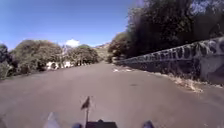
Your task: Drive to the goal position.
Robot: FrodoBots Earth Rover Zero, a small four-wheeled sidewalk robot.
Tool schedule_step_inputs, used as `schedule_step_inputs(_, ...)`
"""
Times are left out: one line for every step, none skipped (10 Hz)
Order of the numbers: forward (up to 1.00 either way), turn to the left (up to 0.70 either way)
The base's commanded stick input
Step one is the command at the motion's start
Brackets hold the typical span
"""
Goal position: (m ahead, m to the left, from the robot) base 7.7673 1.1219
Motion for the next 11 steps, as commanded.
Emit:
schedule_step_inputs(0.50,0.00)
schedule_step_inputs(0.50,0.00)
schedule_step_inputs(0.50,0.00)
schedule_step_inputs(0.50,0.00)
schedule_step_inputs(0.50,0.00)
schedule_step_inputs(0.50,0.00)
schedule_step_inputs(0.50,0.00)
schedule_step_inputs(0.50,0.00)
schedule_step_inputs(0.50,0.00)
schedule_step_inputs(0.50,0.00)
schedule_step_inputs(0.50,0.00)
